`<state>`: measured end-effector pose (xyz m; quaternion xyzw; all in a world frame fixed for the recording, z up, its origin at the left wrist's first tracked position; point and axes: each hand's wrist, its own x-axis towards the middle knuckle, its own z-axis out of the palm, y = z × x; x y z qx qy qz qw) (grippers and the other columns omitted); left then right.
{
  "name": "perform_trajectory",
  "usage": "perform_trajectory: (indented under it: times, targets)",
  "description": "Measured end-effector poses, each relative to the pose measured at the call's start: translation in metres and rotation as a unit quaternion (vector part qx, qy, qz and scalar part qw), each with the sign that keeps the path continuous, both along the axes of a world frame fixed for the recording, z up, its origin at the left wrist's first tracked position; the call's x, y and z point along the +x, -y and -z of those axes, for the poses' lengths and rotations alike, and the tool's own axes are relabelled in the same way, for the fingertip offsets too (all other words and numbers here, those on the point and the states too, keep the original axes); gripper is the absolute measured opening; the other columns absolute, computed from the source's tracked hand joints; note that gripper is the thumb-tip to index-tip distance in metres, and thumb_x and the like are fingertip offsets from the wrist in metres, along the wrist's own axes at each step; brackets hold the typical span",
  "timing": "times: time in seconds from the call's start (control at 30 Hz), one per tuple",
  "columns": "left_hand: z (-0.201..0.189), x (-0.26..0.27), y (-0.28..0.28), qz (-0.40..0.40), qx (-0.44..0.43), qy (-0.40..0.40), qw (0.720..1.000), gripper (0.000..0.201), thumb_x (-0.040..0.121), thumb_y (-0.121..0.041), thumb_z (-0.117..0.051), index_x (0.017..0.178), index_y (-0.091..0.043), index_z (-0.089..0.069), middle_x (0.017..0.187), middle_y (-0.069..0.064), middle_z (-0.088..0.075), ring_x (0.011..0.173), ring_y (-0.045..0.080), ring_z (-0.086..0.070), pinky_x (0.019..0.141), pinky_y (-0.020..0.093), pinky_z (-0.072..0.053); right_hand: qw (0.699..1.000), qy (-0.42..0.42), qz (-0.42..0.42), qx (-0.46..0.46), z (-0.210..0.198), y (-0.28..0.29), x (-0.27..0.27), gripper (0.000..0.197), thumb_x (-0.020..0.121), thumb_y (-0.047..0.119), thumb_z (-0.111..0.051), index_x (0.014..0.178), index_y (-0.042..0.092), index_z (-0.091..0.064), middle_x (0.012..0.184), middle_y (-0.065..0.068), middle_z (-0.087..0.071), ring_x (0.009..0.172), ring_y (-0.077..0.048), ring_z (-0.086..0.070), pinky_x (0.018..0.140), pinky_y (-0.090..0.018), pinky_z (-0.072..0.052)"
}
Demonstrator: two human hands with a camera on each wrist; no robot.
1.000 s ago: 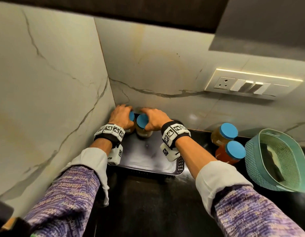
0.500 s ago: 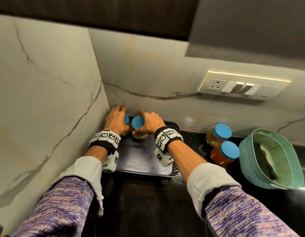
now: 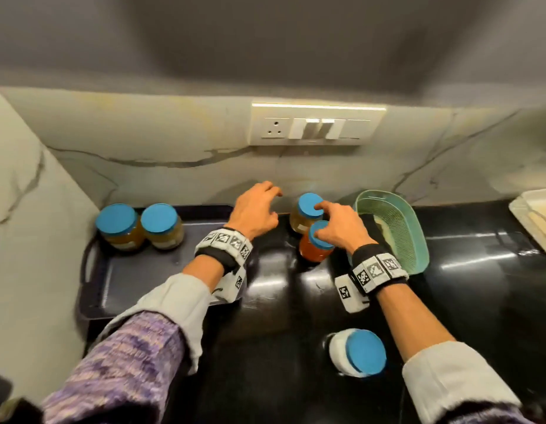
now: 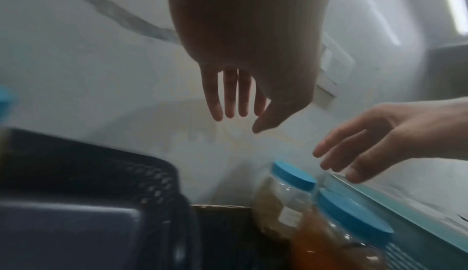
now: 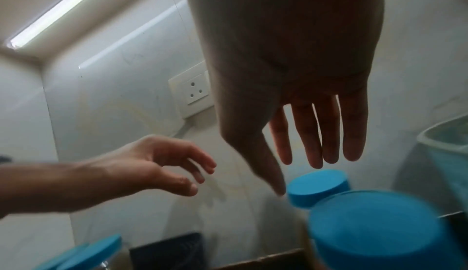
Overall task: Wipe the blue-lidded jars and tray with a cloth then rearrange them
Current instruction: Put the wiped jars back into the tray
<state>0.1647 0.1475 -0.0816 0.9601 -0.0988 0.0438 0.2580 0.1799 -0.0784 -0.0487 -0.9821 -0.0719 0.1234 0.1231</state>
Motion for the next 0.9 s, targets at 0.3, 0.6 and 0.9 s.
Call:
perform_trajectory:
  times: [0.3,0.6,0.9]
  targets:
    - [0.019,0.068,0.107,-0.011,0.048,-0.117,0.992,0.073,0.095,-0.043,-0.068,0.159,-0.022,-0.042,0.153,0.015,-0.05,0.135,0.041,-0.055,0.106,0.05,-0.048,0.969,0.003,-0.201,-0.143,0.023,0.042,0.003,0.071,0.084,0.041,-0.078,0.147,0.026,-0.051,0.133,-0.009,-0.065,0.117,-0.035,-0.066,0.089,-0.045,-0.055]
    - [0.019,0.069,0.122,-0.006,0.113,-0.132,0.985,0.063,0.09,-0.036,-0.073,0.148,-0.019,-0.056,0.151,0.02,-0.04,0.128,0.044,-0.055,0.099,0.052,-0.051,0.97,-0.02,-0.226,-0.085,0.028,0.059,0.015,0.082,0.076,0.052,-0.083,0.141,0.015,-0.05,0.136,-0.01,-0.065,0.12,-0.035,-0.065,0.093,-0.047,-0.056]
    - [0.021,0.051,0.08,-0.01,0.109,-0.139,0.984,0.065,0.084,-0.036,-0.08,0.142,-0.02,-0.058,0.132,0.015,-0.056,0.127,0.035,-0.052,0.099,0.047,-0.049,0.972,0.043,-0.164,-0.161,0.041,0.052,0.01,0.085,0.071,0.098,-0.052,0.096,0.018,-0.067,0.081,-0.004,-0.064,0.084,-0.029,-0.069,0.07,-0.037,-0.051]
